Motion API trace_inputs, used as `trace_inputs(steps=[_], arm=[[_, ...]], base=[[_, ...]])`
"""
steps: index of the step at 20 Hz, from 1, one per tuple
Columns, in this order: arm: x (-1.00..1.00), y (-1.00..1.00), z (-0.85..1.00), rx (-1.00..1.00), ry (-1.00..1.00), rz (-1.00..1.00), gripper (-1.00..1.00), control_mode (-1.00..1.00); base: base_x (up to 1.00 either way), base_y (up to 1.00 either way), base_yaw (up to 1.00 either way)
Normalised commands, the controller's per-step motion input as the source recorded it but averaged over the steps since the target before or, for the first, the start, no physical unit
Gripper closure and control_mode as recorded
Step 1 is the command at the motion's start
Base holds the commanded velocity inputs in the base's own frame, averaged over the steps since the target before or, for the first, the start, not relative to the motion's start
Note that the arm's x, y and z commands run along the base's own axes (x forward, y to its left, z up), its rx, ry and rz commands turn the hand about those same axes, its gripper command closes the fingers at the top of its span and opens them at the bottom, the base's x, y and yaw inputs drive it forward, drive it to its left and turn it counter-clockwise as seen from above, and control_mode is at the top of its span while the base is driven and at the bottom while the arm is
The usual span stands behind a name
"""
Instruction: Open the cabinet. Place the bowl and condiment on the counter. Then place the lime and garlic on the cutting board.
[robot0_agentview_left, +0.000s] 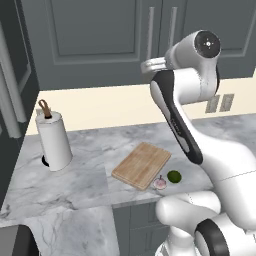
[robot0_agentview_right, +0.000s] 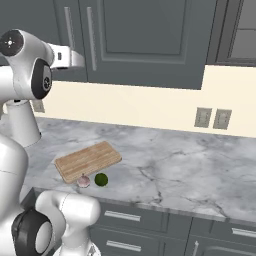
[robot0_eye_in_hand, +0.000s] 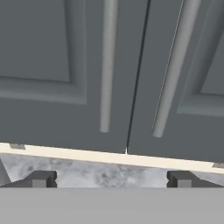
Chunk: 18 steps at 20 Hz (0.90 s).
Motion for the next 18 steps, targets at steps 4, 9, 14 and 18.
trace_inputs(steps=[4,9,14,18], arm=[[0.21,0.03,0.11,0.0,0.02,0.0,-1.0,-1.0],[0.29,0.09,0.13,0.0,0.01,0.0,-1.0,-1.0],[0.37,0.06,0.0,0.0,-0.05,0.0,-1.0,-1.0],[0.37,0.01,0.0,0.02,-0.05,0.01,-1.0,-1.0]], base=[[0.0,0.0,0.0],[0.0,0.0,0.0],[0.0,0.0,0.0],[0.0,0.0,0.0]])
